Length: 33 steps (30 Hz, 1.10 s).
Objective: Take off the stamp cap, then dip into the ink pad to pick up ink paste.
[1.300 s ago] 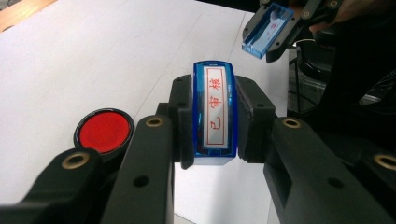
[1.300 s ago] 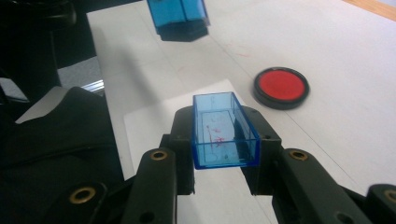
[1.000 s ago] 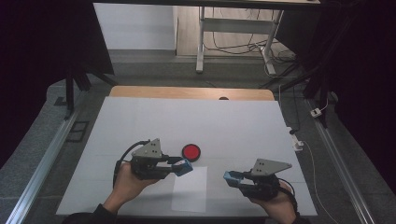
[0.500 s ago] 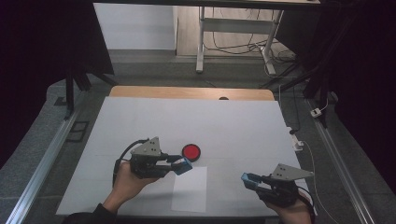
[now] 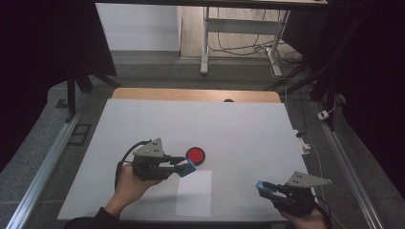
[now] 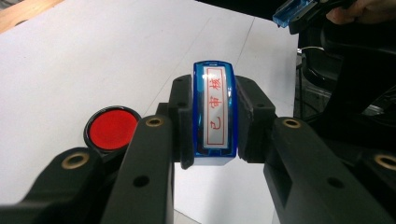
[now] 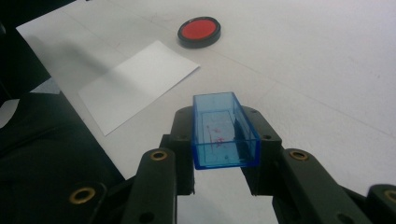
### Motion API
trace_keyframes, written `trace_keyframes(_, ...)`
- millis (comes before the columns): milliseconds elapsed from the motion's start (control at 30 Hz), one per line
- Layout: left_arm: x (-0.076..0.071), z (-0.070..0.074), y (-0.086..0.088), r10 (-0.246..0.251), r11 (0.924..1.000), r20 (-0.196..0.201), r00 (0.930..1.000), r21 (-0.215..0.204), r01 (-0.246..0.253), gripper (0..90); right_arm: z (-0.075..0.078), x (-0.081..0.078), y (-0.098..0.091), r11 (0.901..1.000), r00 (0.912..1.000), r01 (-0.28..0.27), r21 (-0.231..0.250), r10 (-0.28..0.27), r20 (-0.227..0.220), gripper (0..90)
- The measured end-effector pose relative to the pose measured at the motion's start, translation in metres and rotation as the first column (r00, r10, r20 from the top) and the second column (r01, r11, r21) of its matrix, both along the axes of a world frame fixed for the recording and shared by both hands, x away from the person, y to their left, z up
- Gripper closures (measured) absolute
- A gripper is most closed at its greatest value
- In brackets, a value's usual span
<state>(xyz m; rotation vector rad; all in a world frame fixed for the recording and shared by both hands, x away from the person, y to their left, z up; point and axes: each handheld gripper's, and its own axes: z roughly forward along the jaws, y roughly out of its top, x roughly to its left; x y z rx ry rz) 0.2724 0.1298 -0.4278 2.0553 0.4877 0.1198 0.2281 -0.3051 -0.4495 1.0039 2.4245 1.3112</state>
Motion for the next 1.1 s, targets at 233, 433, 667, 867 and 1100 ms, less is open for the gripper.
trace_keyframes(233, 0.001, 0.0, 0.0, 0.0, 1.0, -0.007, 1.0, -0.001, 0.0, 71.0, -0.003, 0.0, -0.004, 0.9999, 0.9999, 0.01, -0.007, -0.01, -0.012, 68.7)
trace_keyframes(433, 0.002, 0.0, -0.001, 0.004, 1.0, -0.004, 1.0, 0.004, -0.004, 71.0, -0.004, -0.001, -0.003, 0.9999, 1.0, 0.003, -0.017, -0.003, -0.008, 68.8)
trace_keyframes(667, 0.005, 0.001, -0.001, 0.01, 0.9999, -0.003, 0.9999, 0.004, -0.01, 71.0, -0.005, -0.002, -0.004, 0.9998, 1.0, 0.005, -0.019, -0.005, -0.007, 68.8)
trace_keyframes(867, 0.009, 0.001, -0.002, 0.021, 0.9998, -0.009, 0.9998, 0.004, -0.02, 71.0, -0.005, -0.002, -0.004, 0.9998, 0.9999, 0.004, -0.019, -0.004, -0.01, 68.7)
trace_keyframes(1100, 0.013, 0.0, -0.008, 0.025, 0.9993, -0.014, 0.9996, 0.029, -0.024, 71.0, -0.005, -0.002, -0.004, 0.9998, 1.0, 0.001, -0.019, -0.001, -0.009, 68.7)
